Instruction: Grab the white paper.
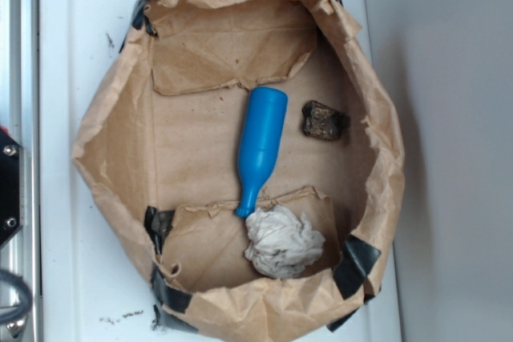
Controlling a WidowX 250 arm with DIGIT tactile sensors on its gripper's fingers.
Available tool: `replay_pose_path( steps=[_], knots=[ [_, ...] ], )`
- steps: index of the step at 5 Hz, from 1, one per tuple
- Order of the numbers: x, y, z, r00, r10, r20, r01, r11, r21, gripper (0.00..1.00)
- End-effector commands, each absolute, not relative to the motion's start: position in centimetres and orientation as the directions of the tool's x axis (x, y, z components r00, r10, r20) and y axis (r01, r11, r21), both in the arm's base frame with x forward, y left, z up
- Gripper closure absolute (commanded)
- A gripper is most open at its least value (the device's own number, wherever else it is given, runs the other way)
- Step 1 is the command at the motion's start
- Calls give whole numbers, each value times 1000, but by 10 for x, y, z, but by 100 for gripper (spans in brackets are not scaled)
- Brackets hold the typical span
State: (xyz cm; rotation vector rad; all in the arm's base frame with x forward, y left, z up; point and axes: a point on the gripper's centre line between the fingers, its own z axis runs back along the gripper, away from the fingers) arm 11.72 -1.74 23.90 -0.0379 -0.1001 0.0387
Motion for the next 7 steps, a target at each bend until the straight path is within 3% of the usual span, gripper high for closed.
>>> replay_pose_path(
  steps=[1, 2, 4, 5, 6, 7],
  knots=[
    [117, -17, 239, 994, 40, 99, -37, 999, -40, 0],
    [167, 12, 244, 985, -120, 122, 128, 990, -55, 0],
    [270, 36, 224, 923, -289, 253, 311, 949, -49, 0],
    [317, 24, 179, 830, -459, 317, 475, 880, 29, 0],
    [298, -13, 131, 795, -533, 291, 533, 842, 86, 0],
    [278, -44, 110, 740, -619, 264, 619, 780, 94, 0]
  ],
)
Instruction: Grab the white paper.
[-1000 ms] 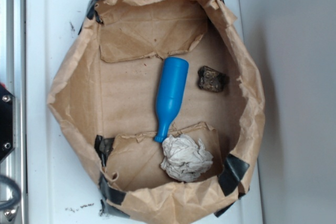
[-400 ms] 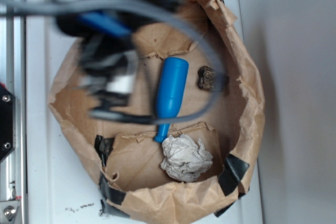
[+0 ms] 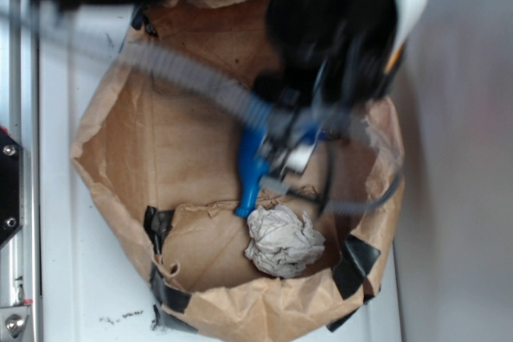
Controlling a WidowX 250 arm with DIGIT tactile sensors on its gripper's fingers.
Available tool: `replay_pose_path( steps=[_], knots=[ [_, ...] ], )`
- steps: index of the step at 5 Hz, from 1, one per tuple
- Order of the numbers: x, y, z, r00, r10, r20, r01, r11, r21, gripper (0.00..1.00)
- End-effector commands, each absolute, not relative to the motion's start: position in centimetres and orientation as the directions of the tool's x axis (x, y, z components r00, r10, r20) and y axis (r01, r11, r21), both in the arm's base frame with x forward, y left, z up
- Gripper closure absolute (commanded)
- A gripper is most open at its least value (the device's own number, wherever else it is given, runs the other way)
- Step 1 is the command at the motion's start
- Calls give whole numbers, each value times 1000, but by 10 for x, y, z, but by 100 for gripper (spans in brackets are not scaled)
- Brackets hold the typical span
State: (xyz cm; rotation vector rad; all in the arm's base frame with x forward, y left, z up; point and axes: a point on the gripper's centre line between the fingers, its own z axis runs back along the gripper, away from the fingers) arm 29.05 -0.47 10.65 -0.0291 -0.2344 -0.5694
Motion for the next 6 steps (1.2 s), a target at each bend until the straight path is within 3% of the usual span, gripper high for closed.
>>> replay_pose_path(
  steps=[1, 3, 4, 5, 6],
  knots=[
    [278, -44, 110, 740, -619, 264, 619, 780, 94, 0],
    [278, -44, 110, 740, -619, 264, 619, 780, 94, 0],
    [290, -52, 89, 667, -674, 316, 684, 723, 96, 0],
    [297, -65, 81, 601, -688, 407, 751, 661, 7, 0],
    [301, -73, 66, 593, -684, 425, 786, 607, -119, 0]
  ],
)
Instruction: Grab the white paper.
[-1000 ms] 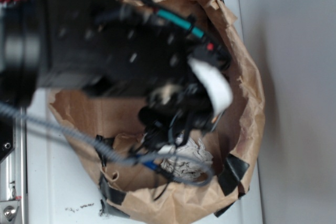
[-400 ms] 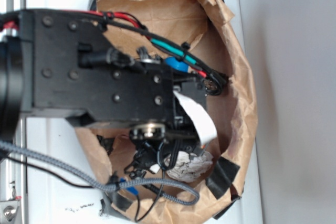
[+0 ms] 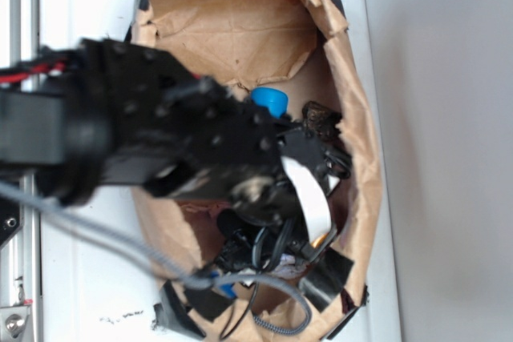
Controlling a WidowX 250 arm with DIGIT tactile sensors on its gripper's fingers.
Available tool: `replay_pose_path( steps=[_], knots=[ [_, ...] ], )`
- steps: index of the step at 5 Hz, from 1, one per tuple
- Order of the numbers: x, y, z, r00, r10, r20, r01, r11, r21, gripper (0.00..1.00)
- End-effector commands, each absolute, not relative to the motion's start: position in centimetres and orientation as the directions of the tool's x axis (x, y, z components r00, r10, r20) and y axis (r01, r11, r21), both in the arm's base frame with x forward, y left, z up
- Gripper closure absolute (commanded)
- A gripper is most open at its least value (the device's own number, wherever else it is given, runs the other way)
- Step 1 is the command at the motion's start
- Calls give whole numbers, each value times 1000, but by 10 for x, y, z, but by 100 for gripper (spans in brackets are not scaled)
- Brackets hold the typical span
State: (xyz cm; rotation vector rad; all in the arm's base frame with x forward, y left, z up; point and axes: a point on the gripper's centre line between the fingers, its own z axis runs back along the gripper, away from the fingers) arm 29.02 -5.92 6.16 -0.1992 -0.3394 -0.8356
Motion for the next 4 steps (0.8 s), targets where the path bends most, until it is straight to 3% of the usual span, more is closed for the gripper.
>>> replay_pose_path(
  steps=[1, 2, 3, 4],
  knots=[
    [298, -79, 57, 593, -689, 417, 796, 582, -169, 4],
    [300, -78, 58, 602, -679, 420, 789, 586, -184, 100],
    [303, -73, 69, 594, -680, 429, 780, 618, -101, 100],
    [294, -53, 119, 598, -646, 475, 695, 713, 94, 100]
  ],
)
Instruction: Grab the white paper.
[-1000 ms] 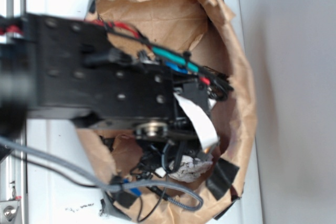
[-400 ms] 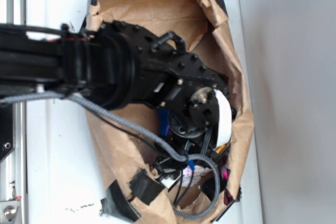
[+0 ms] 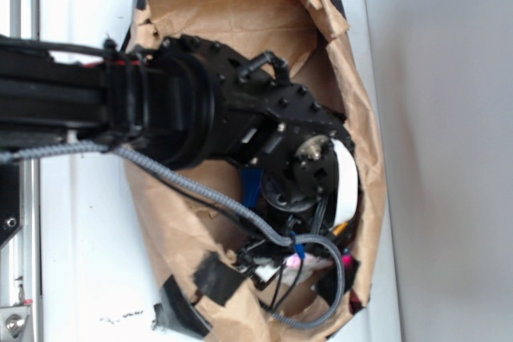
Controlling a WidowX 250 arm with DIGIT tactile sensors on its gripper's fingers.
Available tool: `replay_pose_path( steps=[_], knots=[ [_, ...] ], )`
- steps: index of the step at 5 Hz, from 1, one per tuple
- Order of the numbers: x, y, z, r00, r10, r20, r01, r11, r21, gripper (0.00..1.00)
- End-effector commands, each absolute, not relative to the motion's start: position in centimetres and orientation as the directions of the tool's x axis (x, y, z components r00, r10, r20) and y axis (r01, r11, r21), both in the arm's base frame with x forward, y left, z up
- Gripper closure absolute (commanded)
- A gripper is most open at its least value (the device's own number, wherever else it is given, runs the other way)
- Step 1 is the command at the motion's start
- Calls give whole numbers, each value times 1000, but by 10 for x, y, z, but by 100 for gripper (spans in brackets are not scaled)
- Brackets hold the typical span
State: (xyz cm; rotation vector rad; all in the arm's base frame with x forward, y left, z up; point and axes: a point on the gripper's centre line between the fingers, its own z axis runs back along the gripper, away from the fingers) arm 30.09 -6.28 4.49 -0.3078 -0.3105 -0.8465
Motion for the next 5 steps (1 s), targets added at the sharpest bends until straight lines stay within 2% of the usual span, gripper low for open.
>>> replay_pose_path(
  steps=[1, 2, 3, 4, 5],
  knots=[
    [289, -26, 154, 704, -536, 465, 552, 826, 116, 100],
    [282, -5, 182, 825, -411, 388, 420, 905, 65, 100],
    [274, -1, 193, 898, -343, 274, 336, 939, 76, 100],
    [262, 1, 202, 946, -257, 196, 239, 965, 111, 100],
    [245, -4, 211, 972, -202, 120, 174, 962, 209, 63]
  ],
)
